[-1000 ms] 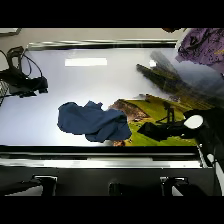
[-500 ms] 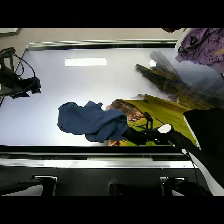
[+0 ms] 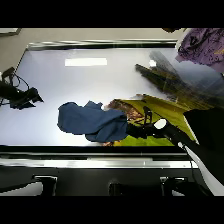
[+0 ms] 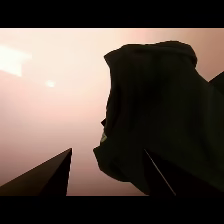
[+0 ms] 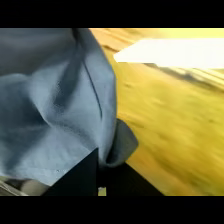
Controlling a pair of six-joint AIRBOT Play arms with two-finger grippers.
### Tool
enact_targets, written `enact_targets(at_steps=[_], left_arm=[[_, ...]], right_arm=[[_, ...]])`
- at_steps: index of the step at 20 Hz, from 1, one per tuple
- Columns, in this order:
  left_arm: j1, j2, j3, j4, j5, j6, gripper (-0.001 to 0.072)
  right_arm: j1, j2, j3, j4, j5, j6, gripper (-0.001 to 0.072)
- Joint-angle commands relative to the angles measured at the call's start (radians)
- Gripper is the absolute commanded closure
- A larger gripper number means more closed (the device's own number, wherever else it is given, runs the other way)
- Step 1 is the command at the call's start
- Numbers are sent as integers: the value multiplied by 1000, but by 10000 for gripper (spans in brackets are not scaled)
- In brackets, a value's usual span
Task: Fold the clothes and pants, and hang the long-sleeved shirts on hangers.
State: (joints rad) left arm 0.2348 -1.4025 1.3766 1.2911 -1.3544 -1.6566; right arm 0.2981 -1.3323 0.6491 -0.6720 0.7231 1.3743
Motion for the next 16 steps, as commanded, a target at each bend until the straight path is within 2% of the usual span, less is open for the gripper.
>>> enact_targets(at_steps=[1,4,7,16], left_arm=[[36,-6,-179,-176,201,107,194],[32,-56,-276,-315,302,210,194],[17,-131,-284,-393,365,278,196],[0,-209,-282,-420,556,300,207]], right_arm=[[1,28,16,-50,79,30,684],[1,77,16,-101,114,103,684],[1,118,16,-142,143,125,684],[1,150,16,-168,195,175,684]])
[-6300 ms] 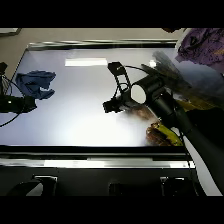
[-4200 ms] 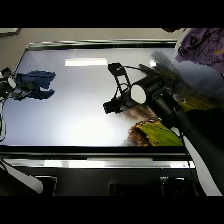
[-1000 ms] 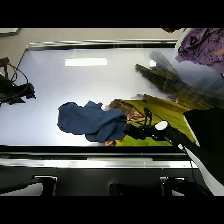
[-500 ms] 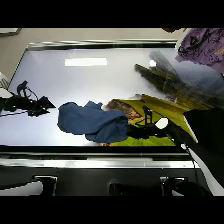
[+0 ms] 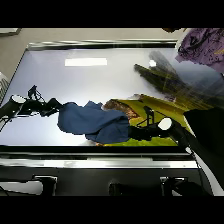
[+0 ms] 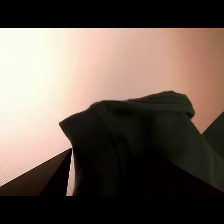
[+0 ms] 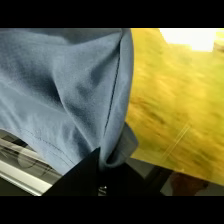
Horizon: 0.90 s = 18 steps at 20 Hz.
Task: Fold the clothes and pants, and hang the long-sleeved shirts on hangers.
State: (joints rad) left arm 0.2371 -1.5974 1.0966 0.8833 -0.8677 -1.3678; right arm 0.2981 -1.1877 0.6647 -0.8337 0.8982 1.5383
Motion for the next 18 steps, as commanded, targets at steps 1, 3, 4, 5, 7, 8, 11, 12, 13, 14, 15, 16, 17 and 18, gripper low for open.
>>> enact_targets(at_steps=[1,3,4,5,7,8,11,12,13,14,15,16,17,18], left_arm=[[-4,-18,-2,-12,82,12,208],[-8,-37,2,-12,84,19,258],[-14,-50,5,-13,83,19,265],[-22,-63,11,-13,83,19,386],[-38,-81,32,-13,83,19,591],[-44,-81,47,-13,82,21,692],[-38,-55,146,5,11,23,696],[-31,-33,190,33,-20,22,697],[-25,2,243,81,-49,12,697],[-22,46,299,149,-72,-23,697],[-20,93,352,217,-89,-60,697],[-18,150,411,287,-102,-92,697],[-18,206,464,342,-111,-113,697],[-18,264,515,385,-124,-134,697]], right_arm=[[1,6,1,-6,21,11,684],[1,6,1,-6,20,11,684],[1,6,1,-6,20,11,684],[1,6,1,-6,20,11,684],[1,6,6,-9,24,10,685],[1,6,21,-28,29,11,685],[-1,6,155,-192,75,48,685],[-1,6,227,-272,96,76,685],[-1,6,315,-354,128,95,685],[-1,8,405,-427,162,105,685],[-1,15,503,-497,192,105,685],[-1,28,591,-555,213,105,685],[-1,47,681,-616,232,105,685],[-1,70,758,-661,248,104,685]])
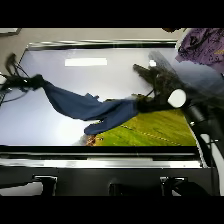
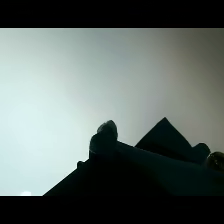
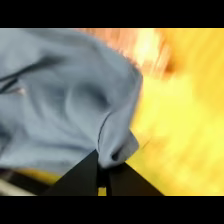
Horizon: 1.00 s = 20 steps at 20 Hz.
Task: Fold the clothes and pants, and hang the long-sleeved shirts on hangers.
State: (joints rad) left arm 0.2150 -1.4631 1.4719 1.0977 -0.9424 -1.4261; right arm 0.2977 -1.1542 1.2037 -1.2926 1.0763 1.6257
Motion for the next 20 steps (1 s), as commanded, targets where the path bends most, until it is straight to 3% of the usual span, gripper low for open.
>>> enact_targets(at_steps=[1,7,12,16,20], left_arm=[[4,196,189,202,-64,-101,697],[4,610,277,436,-187,-340,696],[4,795,277,605,-301,-407,696],[4,740,229,592,-300,-407,696],[3,557,61,532,-267,-344,694]], right_arm=[[0,67,293,-242,89,15,685],[0,342,500,-301,164,-20,685],[0,493,500,-324,163,53,685],[0,375,499,-391,163,73,685],[0,74,499,-421,145,140,685]])
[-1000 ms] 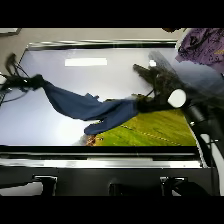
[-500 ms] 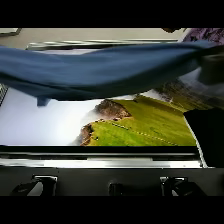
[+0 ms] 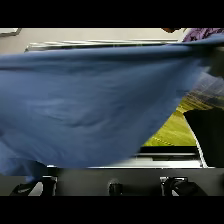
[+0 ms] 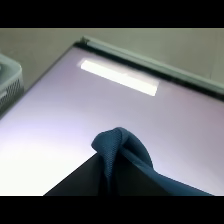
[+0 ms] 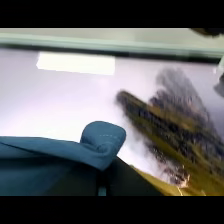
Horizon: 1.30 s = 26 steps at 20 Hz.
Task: Fold the clothes and pants, and hang the long-sleeved shirts on hangers.
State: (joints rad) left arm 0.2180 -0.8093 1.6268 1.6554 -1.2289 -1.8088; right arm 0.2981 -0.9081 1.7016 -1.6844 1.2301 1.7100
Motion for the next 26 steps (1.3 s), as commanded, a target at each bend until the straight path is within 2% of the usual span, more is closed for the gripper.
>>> enact_targets(at_steps=[1,4,7,10,12,13,15,16,17,18,19,21,23,26], left_arm=[[-1,-161,-141,-26,53,40,693],[-2,-412,-230,-71,207,55,693],[-7,-675,-227,-139,319,56,693],[-14,-861,-192,-149,320,58,693],[-13,-914,-164,-150,291,58,691],[-11,-921,-147,-149,267,58,666],[5,-920,-99,-150,195,78,377],[18,-918,-67,-149,137,105,188],[44,-906,-42,-158,89,116,93],[82,-874,-40,-194,75,116,93],[117,-842,-40,-207,50,126,93],[205,-747,-82,-240,26,131,94],[298,-629,-192,-269,42,137,94],[418,-476,-409,-303,68,133,95]], right_arm=[[-1,-254,2,-29,-10,88,684],[-1,-507,2,-27,-38,138,684],[-1,-715,2,-26,-100,150,683],[-1,-855,2,-1,-138,236,682],[-2,-896,2,54,-158,295,680],[-2,-903,2,93,-169,297,670],[-18,-901,3,174,-163,299,609],[-37,-895,3,240,-140,290,520],[-72,-883,3,324,-107,245,418],[-111,-864,3,414,-70,153,325],[-157,-837,3,492,-10,42,282],[-251,-774,-5,526,160,-129,285],[-352,-681,-97,526,286,-249,286],[-522,-462,-478,700,234,-352,285]])
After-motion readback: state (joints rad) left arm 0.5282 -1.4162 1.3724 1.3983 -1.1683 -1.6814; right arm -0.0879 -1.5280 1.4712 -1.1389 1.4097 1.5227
